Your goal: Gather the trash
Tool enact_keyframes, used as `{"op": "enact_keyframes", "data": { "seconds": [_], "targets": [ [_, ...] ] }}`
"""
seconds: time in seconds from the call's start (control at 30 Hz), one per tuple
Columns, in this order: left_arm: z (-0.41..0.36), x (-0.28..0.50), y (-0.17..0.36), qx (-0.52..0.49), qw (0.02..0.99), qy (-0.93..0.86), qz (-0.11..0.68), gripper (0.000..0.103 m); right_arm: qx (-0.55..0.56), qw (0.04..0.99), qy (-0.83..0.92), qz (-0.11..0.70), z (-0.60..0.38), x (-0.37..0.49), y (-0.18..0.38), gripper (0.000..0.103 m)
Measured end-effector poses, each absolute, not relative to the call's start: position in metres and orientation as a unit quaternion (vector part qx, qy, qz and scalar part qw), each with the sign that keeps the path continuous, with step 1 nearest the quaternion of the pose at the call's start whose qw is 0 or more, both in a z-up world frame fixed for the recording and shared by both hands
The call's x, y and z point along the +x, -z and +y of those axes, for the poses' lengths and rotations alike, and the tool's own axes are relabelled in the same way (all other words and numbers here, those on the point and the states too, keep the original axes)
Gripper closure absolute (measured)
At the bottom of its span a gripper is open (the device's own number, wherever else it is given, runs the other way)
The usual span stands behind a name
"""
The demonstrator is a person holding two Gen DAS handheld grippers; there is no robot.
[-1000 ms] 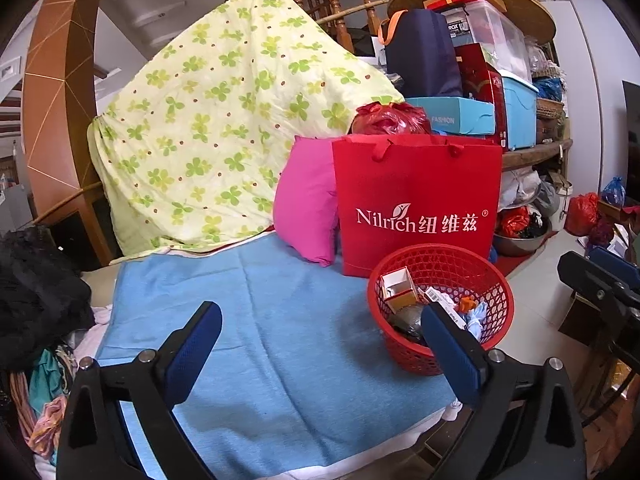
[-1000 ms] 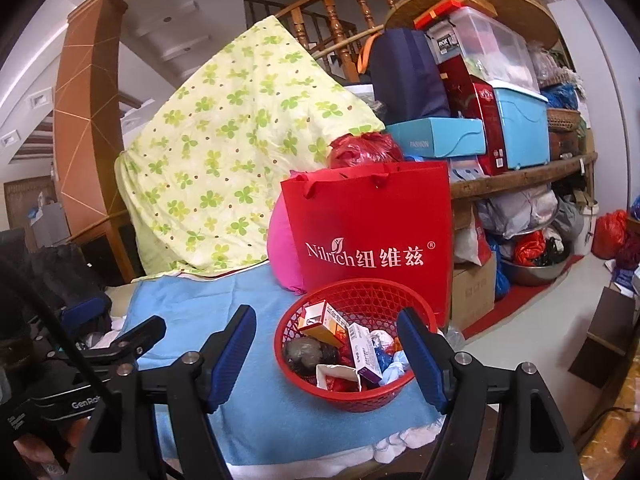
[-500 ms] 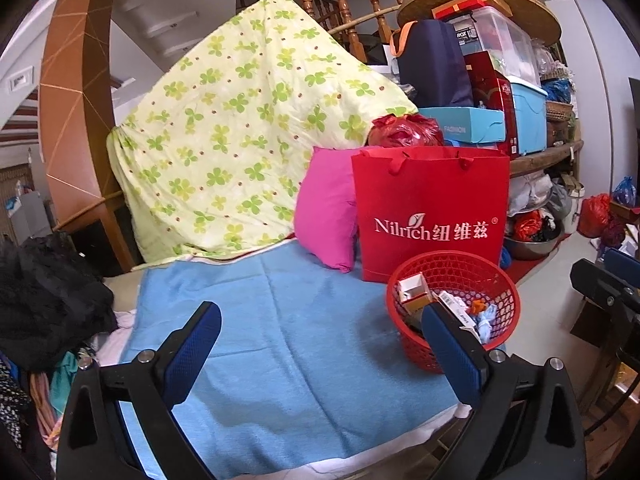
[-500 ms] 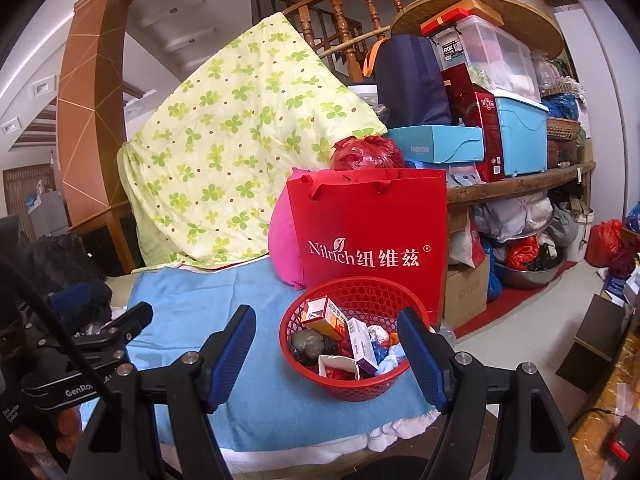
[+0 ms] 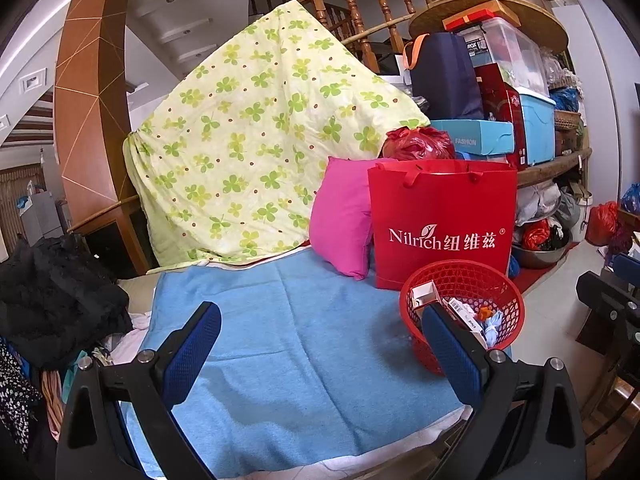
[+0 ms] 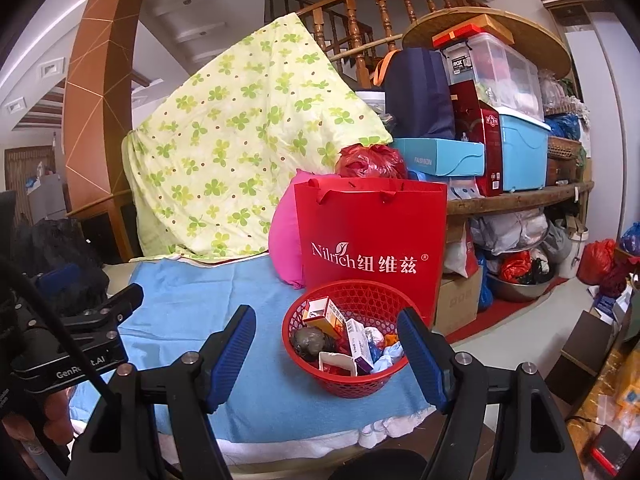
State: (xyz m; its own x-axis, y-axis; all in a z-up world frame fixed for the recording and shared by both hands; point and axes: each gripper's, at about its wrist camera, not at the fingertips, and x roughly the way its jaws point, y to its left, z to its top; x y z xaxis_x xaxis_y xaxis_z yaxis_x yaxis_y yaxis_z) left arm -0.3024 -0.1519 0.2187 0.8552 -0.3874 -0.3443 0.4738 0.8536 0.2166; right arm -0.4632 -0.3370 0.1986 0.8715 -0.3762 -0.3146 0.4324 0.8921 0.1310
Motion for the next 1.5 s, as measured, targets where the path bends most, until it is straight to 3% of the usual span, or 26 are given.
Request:
{"op": "enact_keyframes", "data": {
  "seconds": [1.5],
  "targets": [
    [-0.122,-0.311,-0.229,0.137,0.959,0.206,0.140,0.003,0.096,0.963,0.214,0.136,-0.323,-0.465,-0.214,0.027]
  ]
}}
